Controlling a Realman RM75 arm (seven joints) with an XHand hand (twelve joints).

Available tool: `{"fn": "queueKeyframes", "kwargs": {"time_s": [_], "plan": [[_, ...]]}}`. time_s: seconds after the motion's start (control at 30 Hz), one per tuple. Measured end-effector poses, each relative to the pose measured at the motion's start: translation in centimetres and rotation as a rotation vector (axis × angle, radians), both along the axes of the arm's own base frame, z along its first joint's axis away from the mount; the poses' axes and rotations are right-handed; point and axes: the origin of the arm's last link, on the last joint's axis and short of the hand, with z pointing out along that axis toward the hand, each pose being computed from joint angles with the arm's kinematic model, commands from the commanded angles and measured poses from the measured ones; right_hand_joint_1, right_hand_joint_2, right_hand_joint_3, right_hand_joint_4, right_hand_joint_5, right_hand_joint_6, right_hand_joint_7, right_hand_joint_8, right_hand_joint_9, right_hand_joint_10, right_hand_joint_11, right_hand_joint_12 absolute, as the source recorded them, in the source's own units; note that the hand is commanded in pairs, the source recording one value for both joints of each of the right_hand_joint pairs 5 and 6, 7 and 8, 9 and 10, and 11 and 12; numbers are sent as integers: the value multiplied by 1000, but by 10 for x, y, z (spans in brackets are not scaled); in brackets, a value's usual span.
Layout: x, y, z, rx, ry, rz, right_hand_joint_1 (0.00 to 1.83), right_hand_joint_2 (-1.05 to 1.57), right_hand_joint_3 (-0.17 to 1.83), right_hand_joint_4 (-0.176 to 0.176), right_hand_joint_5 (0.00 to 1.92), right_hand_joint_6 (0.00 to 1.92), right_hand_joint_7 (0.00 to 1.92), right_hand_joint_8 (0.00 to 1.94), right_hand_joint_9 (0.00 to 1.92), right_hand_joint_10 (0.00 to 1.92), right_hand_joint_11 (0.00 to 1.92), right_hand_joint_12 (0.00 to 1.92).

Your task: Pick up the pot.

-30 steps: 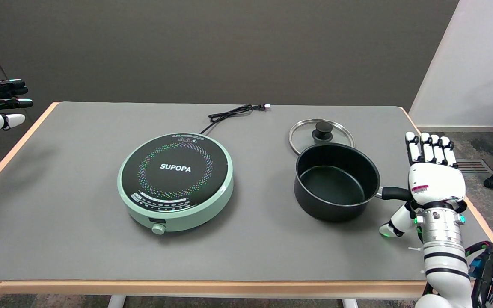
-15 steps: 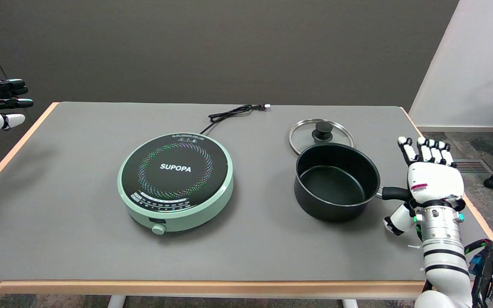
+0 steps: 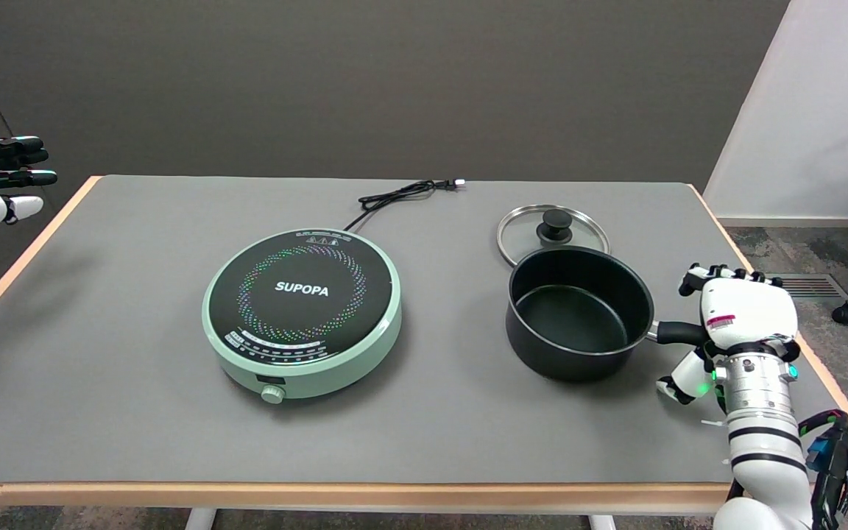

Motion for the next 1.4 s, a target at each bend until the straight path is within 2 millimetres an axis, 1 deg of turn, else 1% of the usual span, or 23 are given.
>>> {"fn": "queueKeyframes", "kwargs": {"time_s": [0.17,0.23,0.27,0.3,0.37,0.43,0.47,0.57,0.67,0.97,1.13,1.23,1.37,1.4], "plan": [[0,0,0,1,-2,-1,1245,-583,1109,176,773,773,773,773,773,773,773,773],[0,-1,0,1,-2,-1,1245,-593,1158,176,776,776,776,776,776,776,776,776],[-1,-1,0,0,-3,-2,1246,-600,1194,165,776,776,776,776,776,776,776,776],[-1,-1,0,0,-4,-3,1250,-615,1282,93,782,782,782,782,782,782,782,782],[-3,-1,1,0,-7,-9,1251,-626,1454,86,808,808,808,808,808,808,808,808],[-4,0,1,-1,-7,-11,1268,-627,1732,79,864,864,864,864,864,864,864,864],[-4,0,1,-2,-8,-13,1276,-639,1816,71,900,900,900,900,900,900,900,900],[-6,0,2,-4,-9,-19,1297,-661,1833,47,985,985,985,985,985,985,985,985],[-8,0,2,-6,-8,-26,1299,-662,1833,40,1004,1004,1004,1004,1004,1004,1004,1004],[-14,1,4,-12,-11,-44,1302,-684,1833,40,1001,1001,1001,1001,1001,1001,1001,1001],[-17,0,5,-16,-14,-51,1300,-681,1833,34,1023,1023,1023,1023,1023,1023,1023,1023],[-19,0,5,-18,-14,-53,1302,-677,1833,22,1054,1054,1054,1054,1054,1054,1054,1054],[-19,-1,6,-18,-11,-54,1308,-656,1833,-5,1114,1114,1114,1114,1114,1114,1114,1114],[-19,-1,6,-18,-10,-54,1308,-628,1833,-17,1142,1142,1142,1142,1142,1142,1142,1142]]}}
